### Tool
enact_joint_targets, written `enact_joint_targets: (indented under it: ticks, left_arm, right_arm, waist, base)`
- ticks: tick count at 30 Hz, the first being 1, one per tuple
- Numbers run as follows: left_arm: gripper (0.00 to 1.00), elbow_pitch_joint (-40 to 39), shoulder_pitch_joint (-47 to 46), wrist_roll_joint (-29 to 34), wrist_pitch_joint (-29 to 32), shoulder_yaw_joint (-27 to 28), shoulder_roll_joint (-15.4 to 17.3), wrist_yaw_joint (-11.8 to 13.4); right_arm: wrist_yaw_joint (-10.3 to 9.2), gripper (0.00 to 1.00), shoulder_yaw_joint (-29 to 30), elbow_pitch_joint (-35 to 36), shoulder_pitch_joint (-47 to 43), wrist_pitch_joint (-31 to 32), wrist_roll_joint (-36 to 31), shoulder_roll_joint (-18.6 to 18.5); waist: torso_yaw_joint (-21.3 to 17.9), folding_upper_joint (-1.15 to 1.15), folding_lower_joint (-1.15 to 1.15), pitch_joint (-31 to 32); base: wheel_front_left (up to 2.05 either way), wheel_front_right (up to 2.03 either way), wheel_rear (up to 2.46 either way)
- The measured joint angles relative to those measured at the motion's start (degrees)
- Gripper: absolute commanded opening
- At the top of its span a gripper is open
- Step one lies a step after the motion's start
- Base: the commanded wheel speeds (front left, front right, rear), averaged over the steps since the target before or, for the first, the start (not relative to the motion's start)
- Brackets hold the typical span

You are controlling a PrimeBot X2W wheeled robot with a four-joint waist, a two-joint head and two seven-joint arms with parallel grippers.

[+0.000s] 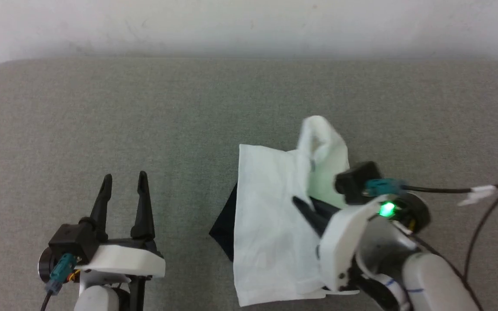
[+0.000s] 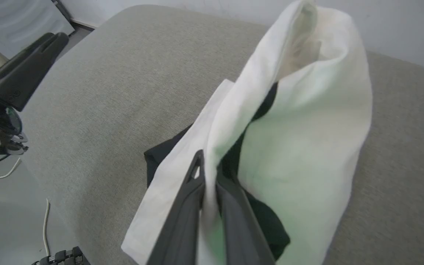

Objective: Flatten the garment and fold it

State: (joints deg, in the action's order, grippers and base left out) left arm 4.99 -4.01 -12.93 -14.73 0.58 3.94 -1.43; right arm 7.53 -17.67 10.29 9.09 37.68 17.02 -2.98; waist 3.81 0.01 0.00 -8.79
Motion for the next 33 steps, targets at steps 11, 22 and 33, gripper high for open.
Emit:
enact_joint_targets:
  ticks: [11, 22, 33]
  left_arm:
    - [1.00, -0.1, -2.2, -0.1, 0.0, -0.7, -0.2, -0.1]
    - [1.00, 0.1, -2.4, 0.0, 0.0, -0.5, -0.4, -0.5]
    - [1.00, -0.4, -0.5, 0.5, 0.0, 0.6, -0.5, -0.6]
  right_arm:
    - [0.00, 0.00, -9.9, -19.2, 11.1, -4.8, 4.5, 0.0]
    - [0.00, 1.00, -11.5, -22.1, 14.5, -16.0, 12.6, 0.0]
    - [0.00, 1.00, 4.4, -11.0, 3.7, -35.1, 11.2, 0.2]
  waist:
    - [3.1, -0.01, 0.01, -3.4]
    - [3.7, -0.01, 0.00, -3.6]
    - [0.9, -0.01, -0.01, 0.3]
  base:
    - [0.00, 0.00, 0.00]
    - [0.00, 0.00, 0.00]
    - [0.00, 0.00, 0.00]
